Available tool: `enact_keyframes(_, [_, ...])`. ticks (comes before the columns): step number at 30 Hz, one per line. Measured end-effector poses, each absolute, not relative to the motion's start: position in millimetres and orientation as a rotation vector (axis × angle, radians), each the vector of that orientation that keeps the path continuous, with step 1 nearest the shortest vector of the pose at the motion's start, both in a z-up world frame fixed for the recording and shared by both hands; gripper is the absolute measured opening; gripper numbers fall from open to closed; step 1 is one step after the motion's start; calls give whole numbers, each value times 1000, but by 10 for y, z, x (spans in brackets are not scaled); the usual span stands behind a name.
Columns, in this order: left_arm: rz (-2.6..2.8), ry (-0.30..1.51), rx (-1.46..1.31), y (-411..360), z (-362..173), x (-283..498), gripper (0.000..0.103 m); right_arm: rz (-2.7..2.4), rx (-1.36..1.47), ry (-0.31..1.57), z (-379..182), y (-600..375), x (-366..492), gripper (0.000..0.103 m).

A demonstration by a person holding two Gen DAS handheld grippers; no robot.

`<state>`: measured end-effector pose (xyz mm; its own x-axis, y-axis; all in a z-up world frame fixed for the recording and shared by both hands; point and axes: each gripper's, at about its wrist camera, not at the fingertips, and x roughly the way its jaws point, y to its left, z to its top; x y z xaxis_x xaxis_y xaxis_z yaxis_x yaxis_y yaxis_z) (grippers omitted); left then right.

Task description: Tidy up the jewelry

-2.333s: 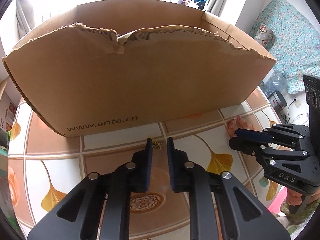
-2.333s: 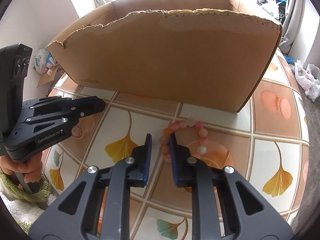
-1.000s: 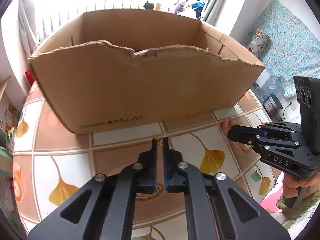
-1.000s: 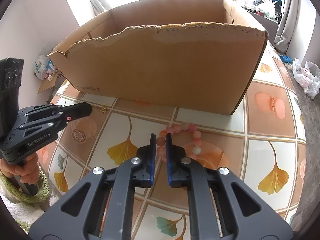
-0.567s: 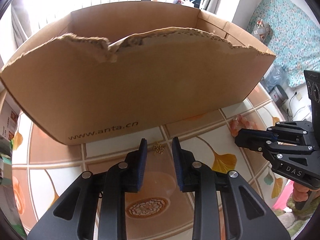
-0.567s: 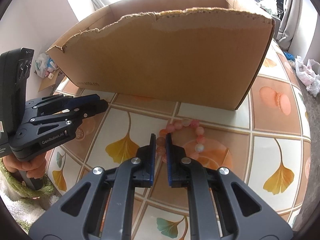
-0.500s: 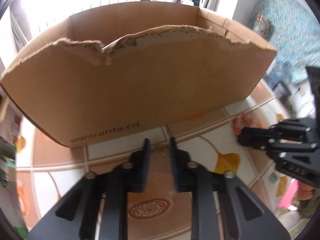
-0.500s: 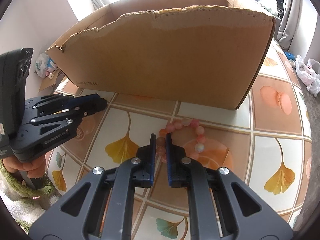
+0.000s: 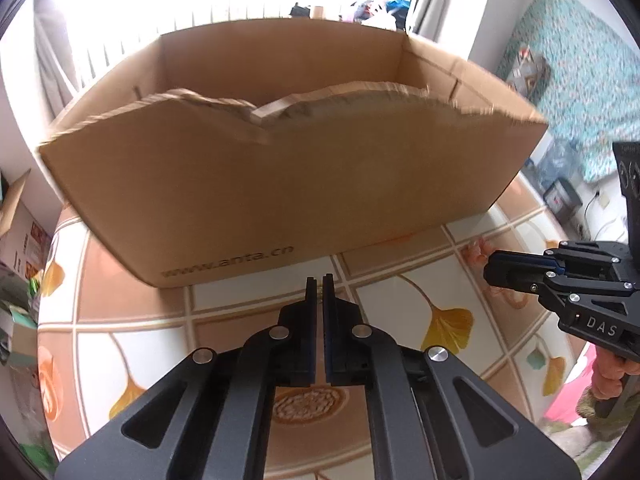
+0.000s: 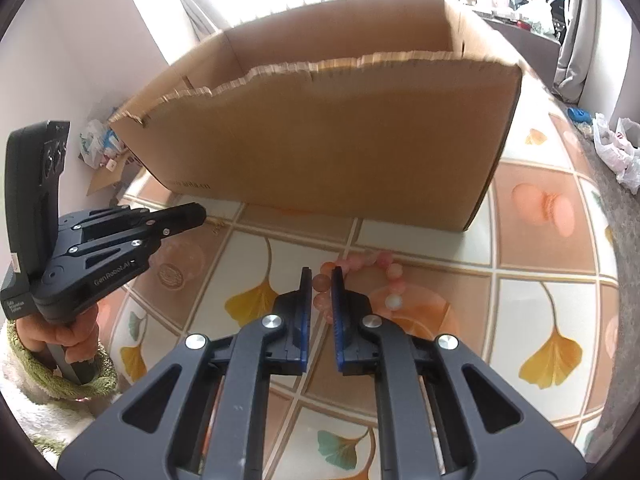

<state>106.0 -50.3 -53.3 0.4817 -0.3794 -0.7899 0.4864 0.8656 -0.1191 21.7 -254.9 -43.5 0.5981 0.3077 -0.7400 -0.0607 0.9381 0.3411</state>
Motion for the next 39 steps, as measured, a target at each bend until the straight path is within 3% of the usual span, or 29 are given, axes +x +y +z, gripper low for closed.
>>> enact_keyframes(8, [-543,884,58,-288,-273,953,3,229,337,848,-235,-2661,83,9])
enact_keyframes(14, [-564,939,61,-350,-369,949,3,234,338,838,-185,-2652,65,9])
enact_keyframes(17, [-570,958,66,-389,-422,977,5,239,334,842,-209,-2623,67,9])
enact_keyframes(27, [-586,994,121,-561,-560,1075,28,237,391,859,-313,-2772,89,9])
enact_keyframes(39, [-555,982,218,-736,-638,1149,27,246,420,883,-468,-2848,157,9])
